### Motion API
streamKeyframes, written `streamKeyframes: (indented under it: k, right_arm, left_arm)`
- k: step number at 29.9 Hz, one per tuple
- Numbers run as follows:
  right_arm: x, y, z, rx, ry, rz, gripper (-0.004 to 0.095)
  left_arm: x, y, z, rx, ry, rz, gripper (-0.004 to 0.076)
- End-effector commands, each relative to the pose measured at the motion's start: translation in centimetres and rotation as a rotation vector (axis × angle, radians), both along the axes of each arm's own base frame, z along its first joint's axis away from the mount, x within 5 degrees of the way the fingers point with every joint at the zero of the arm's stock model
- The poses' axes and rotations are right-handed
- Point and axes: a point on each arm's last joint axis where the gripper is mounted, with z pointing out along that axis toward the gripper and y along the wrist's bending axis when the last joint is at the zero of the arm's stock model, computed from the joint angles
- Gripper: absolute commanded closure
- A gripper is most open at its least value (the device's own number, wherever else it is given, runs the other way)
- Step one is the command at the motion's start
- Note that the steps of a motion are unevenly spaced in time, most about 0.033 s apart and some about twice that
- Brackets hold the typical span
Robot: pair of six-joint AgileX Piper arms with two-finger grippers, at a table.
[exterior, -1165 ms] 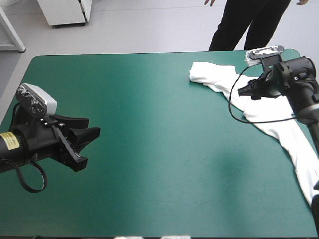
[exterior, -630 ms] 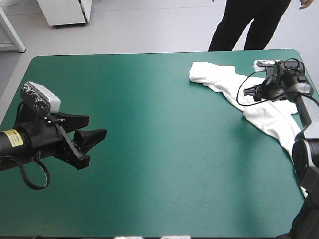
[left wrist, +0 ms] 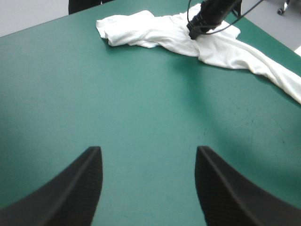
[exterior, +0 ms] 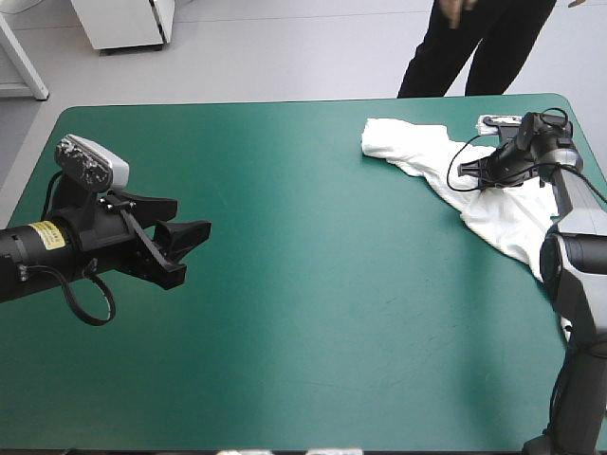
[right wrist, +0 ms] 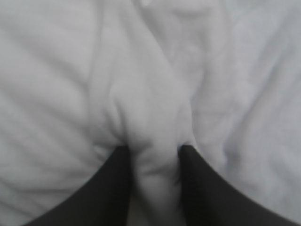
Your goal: Fold the cloth
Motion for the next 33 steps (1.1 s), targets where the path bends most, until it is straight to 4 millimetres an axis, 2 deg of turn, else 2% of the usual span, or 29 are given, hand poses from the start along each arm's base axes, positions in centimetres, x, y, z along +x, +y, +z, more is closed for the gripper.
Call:
streamKeyframes:
  k: [1,4,7,10,15,20,23,29,33]
  right_arm:
    - [-0.6,1.6,0.9,0.136,0.040,0.051,0.0918]
    - [-0.8,3.0,1.0,0.209,0.054,0.085,0.0908]
    - [-1.0,5.8,1.8,0.208,0.049,0.155,0.0908]
    - [-1.6,9.4,2.9,0.221,0.039,0.239,0.0908]
    - [-3.8,17.0,4.6,0.226,0.053,0.413,0.0908]
    - [-7.8,25.4,6.2,0.221,0.059,0.609,0.0908]
    - [-10.6,29.7,6.6,0.216,0.075,0.724,0.0908]
    - [-16.0,36.0,7.0,0.212,0.101,0.905,0.0908]
    - [-18.5,38.3,7.0,0.208,0.111,0.981,0.0908]
  left_arm:
    - [-0.3,0.0,1.8,-0.071,-0.095,0.019,0.0304]
    - [-0.2,0.0,1.8,-0.073,-0.103,0.024,0.0304]
    - [-0.1,0.2,1.7,-0.048,-0.111,0.039,0.0304]
    - [-0.1,0.3,1.7,-0.043,-0.114,0.042,0.0304]
    - [-0.1,0.4,1.7,-0.032,-0.118,0.048,0.0304]
    - [0.1,0.7,1.6,0.011,-0.134,0.074,0.0304]
    - [0.3,1.1,1.5,0.047,-0.139,0.110,0.0304]
    - [0.5,1.8,1.3,0.104,-0.146,0.173,0.0304]
    - [0.5,1.9,1.3,0.110,-0.148,0.176,0.0304]
